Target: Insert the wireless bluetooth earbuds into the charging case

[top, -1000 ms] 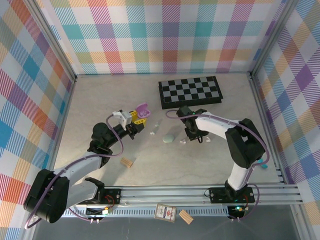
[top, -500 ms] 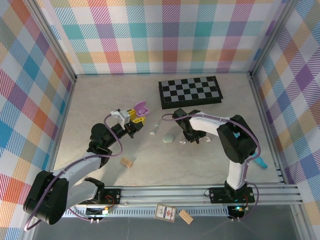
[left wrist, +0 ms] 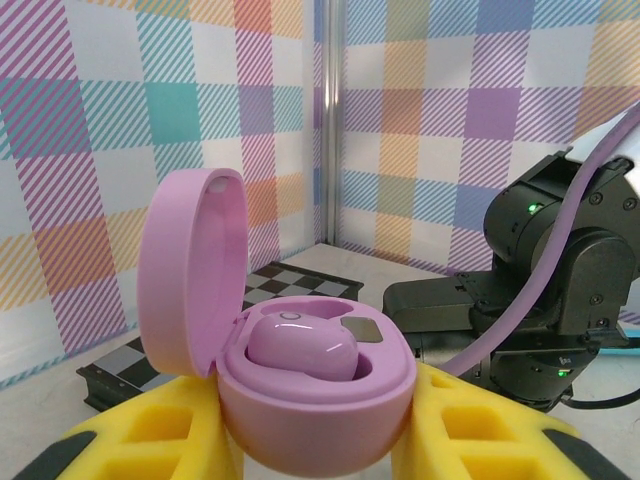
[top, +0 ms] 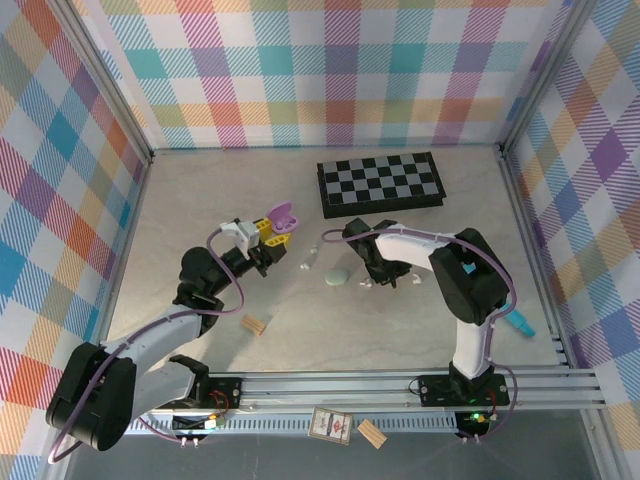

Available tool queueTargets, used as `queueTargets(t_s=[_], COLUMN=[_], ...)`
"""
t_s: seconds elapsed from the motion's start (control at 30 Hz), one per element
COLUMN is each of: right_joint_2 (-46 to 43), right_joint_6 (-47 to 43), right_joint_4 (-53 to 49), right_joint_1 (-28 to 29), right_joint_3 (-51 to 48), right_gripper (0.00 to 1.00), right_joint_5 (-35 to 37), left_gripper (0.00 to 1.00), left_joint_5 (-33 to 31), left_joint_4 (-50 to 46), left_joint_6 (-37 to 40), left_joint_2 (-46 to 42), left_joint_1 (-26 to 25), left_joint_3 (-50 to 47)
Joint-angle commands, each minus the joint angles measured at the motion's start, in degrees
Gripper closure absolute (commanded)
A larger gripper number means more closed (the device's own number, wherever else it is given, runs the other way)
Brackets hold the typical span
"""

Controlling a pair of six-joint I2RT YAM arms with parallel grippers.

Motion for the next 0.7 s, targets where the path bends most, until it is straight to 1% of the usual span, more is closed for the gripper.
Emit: queueTargets(t_s=[0.0, 0.1, 0.2, 0.3, 0.37, 0.43, 0.5, 0.57, 0.67], right_joint_2=[2.29, 2.36, 0.1, -5.31, -9.8, -14.27, -18.67, -23.02, -29.65], right_joint_6=[0.84, 0.61, 0.23, -0.57, -1.01, -1.53, -1.67, -1.7, -1.08], right_joint_4=[-2.32, -2.24, -1.07, 1.28, 1.98, 2.26, 2.25, 2.01, 2.26], right_joint_1=[-0.48, -0.47, -0.48, -0.52, -0.47, -0.46, -0.51, -0.48, -0.53], right_joint_3=[0.43, 0.48, -0.4, -2.89, -4.47, -5.51, -6.37, -6.66, -6.43], right_gripper=[0.75, 0.77, 0.79, 0.78, 0.78, 0.77, 0.77, 0.77, 0.77], right_joint_5=[2.28, 2.19, 0.91, -3.04, -5.52, -8.87, -12.51, -17.3, -25.95], left_gripper=[0.66, 0.66, 0.66, 0.66, 0.66, 0.66, 0.66, 0.66, 0.66], left_joint_5=[1.69, 2.05, 2.66, 3.78, 3.67, 3.81, 4.24, 4.86, 6.01], left_joint_4=[2.35, 2.13, 2.26, -0.32, -3.85, -5.54, -5.27, -4.86, -6.91], left_joint_6=[-0.5, -0.5, -0.45, 0.34, 2.66, 3.92, 3.98, 3.9, 5.1], left_joint_2=[-1.39, -1.35, -1.14, -1.49, -2.09, -2.08, -1.56, -0.88, -0.22], left_joint_1=[0.6, 0.6, 0.6, 0.2, -1.07, -2.0, -2.45, -2.88, -4.38], left_joint_3=[-0.19, -0.08, 0.01, 0.94, 1.82, 2.38, 2.56, 2.89, 4.3])
